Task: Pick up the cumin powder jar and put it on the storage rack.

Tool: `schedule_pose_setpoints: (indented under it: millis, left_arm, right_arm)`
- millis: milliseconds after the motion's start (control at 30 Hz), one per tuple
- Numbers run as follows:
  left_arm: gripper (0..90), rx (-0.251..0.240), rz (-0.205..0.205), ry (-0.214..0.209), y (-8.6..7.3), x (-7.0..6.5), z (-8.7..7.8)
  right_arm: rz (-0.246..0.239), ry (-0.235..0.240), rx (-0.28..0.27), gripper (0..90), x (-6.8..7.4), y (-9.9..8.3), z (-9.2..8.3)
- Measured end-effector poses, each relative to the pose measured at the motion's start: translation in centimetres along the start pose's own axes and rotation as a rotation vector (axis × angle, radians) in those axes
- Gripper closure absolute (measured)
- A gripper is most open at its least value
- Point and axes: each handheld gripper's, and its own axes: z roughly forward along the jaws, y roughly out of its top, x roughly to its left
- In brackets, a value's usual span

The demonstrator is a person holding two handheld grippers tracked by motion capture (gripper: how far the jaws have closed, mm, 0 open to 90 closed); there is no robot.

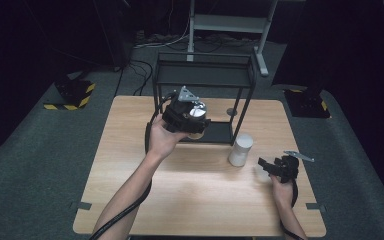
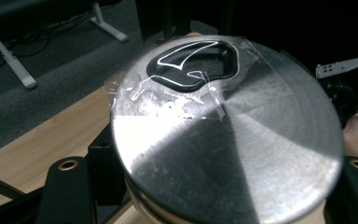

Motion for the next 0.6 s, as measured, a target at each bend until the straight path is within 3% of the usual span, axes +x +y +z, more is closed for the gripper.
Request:
schedule_pose_setpoints:
  millis: [600]
  left_arm:
    - [31.0,-0.015,0.03,0.024,6.9,0.6,-1.9]
  right_arm:
    - [0.003,0.008,-0.003,12.7,-0.2,-0.1,0.0]
